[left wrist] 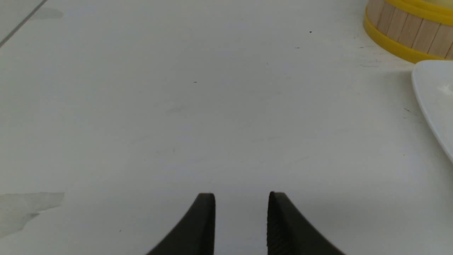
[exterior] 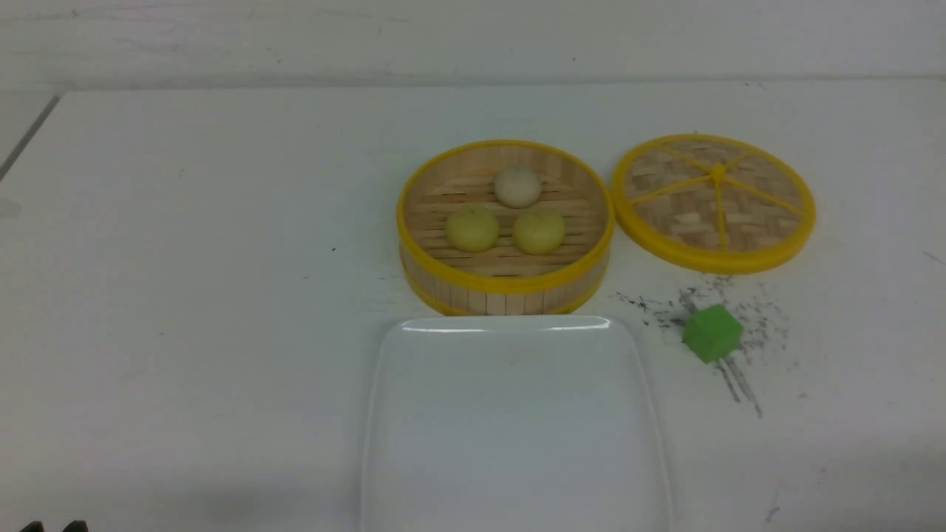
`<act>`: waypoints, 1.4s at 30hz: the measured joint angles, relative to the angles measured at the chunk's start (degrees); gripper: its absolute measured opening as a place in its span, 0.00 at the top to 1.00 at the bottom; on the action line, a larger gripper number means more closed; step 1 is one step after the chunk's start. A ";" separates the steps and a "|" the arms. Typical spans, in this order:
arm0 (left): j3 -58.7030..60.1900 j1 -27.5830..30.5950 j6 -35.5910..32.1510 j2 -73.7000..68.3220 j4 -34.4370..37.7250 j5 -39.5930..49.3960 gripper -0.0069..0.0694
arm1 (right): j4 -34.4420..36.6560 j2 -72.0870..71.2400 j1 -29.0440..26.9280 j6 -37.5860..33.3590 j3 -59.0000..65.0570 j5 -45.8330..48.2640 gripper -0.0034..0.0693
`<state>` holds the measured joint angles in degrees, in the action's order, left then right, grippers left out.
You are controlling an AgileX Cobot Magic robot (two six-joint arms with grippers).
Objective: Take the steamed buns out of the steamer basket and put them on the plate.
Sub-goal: Use the right arm to grab the steamed stuffed bun that is closest to it
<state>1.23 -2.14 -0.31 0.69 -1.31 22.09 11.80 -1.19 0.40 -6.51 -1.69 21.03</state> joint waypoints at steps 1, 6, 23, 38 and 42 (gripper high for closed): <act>0.00 0.00 0.00 0.00 0.00 0.00 0.59 | 0.84 0.00 0.00 0.00 -1.88 -0.06 0.62; 0.00 0.00 0.00 0.00 0.00 0.05 0.59 | 2.95 0.00 0.00 0.00 -13.56 0.39 0.62; 0.00 0.00 0.00 0.00 -0.05 0.05 0.59 | 6.08 0.00 0.00 0.53 -25.15 14.03 0.62; 0.00 0.00 0.00 0.00 -0.05 0.05 0.59 | 7.42 0.00 0.00 5.24 -25.52 10.25 0.62; 0.00 0.00 0.00 0.00 -0.05 0.05 0.59 | 6.62 0.00 0.00 5.36 -25.52 16.08 0.62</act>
<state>1.23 -2.14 -0.31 0.69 -1.36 22.14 18.41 -1.19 0.40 -1.16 -27.21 37.10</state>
